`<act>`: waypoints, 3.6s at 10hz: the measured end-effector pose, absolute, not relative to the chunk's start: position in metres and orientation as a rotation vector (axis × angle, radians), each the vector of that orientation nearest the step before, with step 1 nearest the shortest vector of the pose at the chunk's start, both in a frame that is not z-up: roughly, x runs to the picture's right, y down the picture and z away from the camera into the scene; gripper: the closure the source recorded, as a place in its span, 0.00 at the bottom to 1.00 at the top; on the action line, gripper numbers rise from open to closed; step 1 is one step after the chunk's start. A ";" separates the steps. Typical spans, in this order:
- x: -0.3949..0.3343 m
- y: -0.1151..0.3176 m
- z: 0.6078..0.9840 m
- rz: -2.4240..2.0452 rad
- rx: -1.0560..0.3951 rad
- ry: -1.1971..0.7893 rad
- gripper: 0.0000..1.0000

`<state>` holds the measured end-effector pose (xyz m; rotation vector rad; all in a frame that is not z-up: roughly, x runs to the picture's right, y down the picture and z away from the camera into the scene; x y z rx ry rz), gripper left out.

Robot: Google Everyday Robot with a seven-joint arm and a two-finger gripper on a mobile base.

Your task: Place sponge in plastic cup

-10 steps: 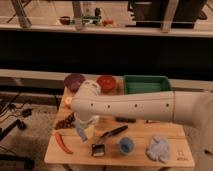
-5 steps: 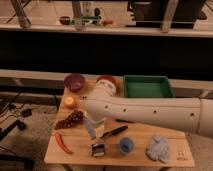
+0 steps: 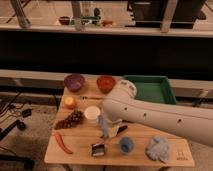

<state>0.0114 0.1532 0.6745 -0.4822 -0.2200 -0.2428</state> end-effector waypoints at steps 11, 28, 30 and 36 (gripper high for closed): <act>0.060 0.151 0.686 -0.127 -0.486 -0.184 0.88; 0.103 0.213 0.682 -0.020 -0.582 -0.085 0.88; 0.105 0.218 0.687 -0.014 -0.600 -0.083 0.88; 0.109 0.228 0.690 0.000 -0.647 -0.074 0.88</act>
